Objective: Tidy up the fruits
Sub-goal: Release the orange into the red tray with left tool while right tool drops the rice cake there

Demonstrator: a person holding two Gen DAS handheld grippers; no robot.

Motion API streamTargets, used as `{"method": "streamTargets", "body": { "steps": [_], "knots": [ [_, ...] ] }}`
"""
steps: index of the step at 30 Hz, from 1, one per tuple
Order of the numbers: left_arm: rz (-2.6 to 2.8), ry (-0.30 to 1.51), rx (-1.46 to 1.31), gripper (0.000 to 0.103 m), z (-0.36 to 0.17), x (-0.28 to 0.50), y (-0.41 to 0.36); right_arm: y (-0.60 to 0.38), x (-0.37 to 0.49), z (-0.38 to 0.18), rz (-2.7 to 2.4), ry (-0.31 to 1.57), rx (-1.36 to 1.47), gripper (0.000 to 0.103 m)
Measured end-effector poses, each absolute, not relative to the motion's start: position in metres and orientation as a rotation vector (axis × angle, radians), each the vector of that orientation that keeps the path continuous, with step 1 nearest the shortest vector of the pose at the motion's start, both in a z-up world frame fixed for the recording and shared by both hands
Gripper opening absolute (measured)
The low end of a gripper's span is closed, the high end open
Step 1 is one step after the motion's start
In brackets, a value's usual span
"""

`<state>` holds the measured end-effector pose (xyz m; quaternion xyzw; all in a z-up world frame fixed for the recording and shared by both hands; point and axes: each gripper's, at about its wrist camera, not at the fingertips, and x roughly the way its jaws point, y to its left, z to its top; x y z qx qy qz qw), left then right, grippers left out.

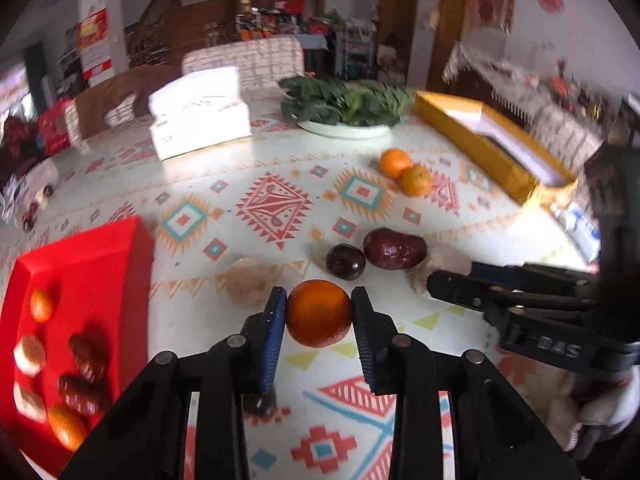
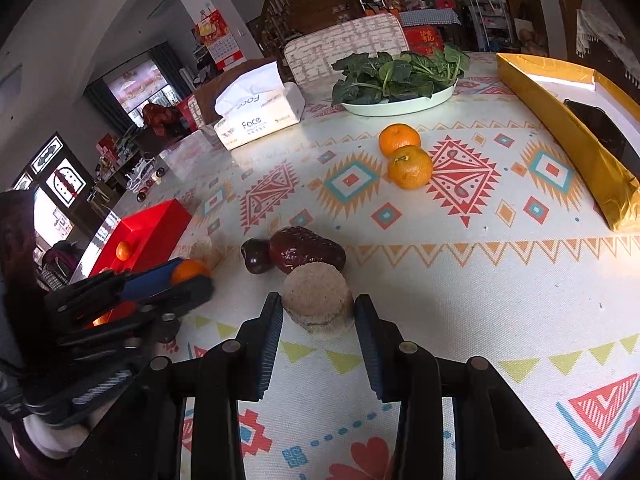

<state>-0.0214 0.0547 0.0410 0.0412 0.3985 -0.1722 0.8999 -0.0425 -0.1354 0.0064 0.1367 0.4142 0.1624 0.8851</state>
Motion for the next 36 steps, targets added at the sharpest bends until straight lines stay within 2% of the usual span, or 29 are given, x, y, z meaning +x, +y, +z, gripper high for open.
{"method": "streamTargets", "body": {
  "steps": [7,19,30,36],
  "knots": [
    [-0.265,0.77,-0.16,0.032,0.058,-0.045,0.128,-0.129,-0.051,0.013,0.331,0.815,0.241,0.041],
    [0.0,0.724,-0.29,0.032,0.057,-0.063,0.243,-0.1,-0.062,0.042,0.447,0.813,0.29,0.041],
    [0.09,0.705,-0.363,0.032,0.053,-0.068,0.307,0.019,-0.036,0.059,0.66,0.881,0.185,0.041],
    [0.092,0.753,-0.366,0.032,0.043,-0.061,0.322,0.086,-0.017,0.057,0.708,0.912,0.083,0.041]
  ]
}}
